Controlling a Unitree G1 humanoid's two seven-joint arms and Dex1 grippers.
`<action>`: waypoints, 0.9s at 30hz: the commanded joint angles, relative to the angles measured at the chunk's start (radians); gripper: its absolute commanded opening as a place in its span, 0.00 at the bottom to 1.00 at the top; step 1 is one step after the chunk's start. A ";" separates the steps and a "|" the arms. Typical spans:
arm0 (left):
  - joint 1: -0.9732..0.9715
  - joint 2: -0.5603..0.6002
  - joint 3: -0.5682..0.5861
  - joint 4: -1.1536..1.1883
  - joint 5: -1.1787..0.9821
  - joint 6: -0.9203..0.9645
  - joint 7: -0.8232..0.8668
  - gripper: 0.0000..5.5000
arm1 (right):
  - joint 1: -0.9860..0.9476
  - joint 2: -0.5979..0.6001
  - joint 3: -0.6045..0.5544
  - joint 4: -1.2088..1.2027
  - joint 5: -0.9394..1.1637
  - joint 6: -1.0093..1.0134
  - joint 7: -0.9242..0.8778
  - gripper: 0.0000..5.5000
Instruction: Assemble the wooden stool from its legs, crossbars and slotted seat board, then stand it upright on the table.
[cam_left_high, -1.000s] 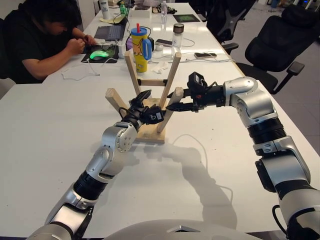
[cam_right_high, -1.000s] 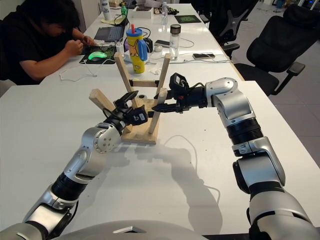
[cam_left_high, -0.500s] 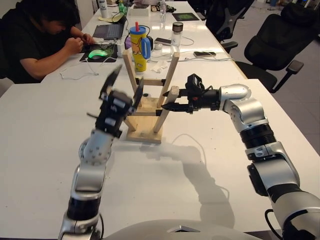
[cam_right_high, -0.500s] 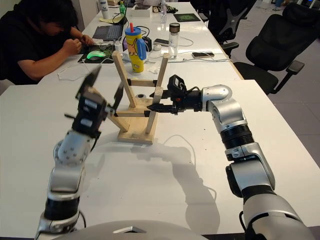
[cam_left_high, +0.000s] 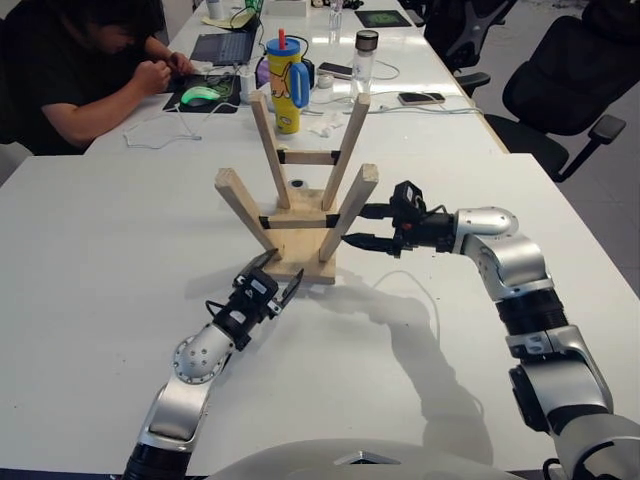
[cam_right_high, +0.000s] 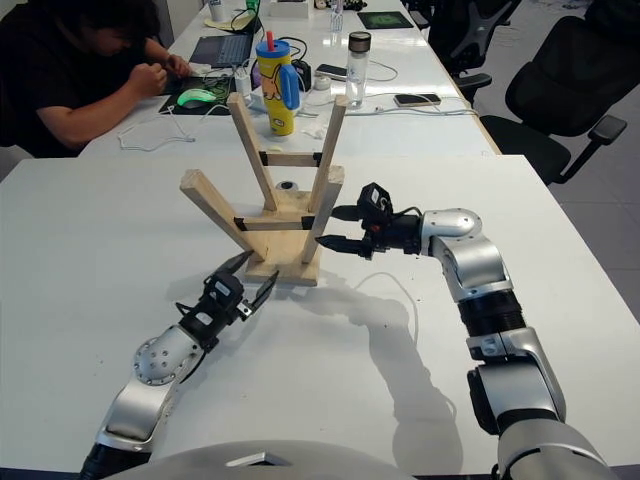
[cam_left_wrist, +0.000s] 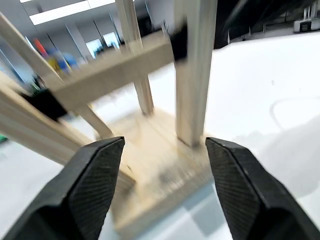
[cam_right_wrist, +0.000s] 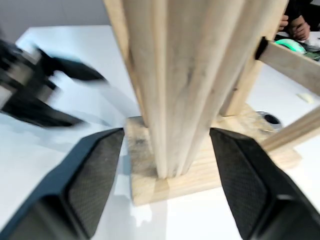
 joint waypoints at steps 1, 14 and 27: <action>-0.093 -0.082 -0.004 0.081 -0.050 0.112 0.024 0.55 | 0.061 -0.056 -0.059 -0.024 0.034 0.052 -0.002 0.54; -0.092 -0.059 -0.044 0.194 0.015 0.328 0.054 0.55 | -0.474 0.180 -0.461 -0.088 0.581 0.297 -0.393 0.28; -0.124 -0.059 -0.054 0.241 -0.007 0.382 0.025 0.55 | 0.025 0.322 0.034 -0.092 0.201 0.289 -0.729 0.28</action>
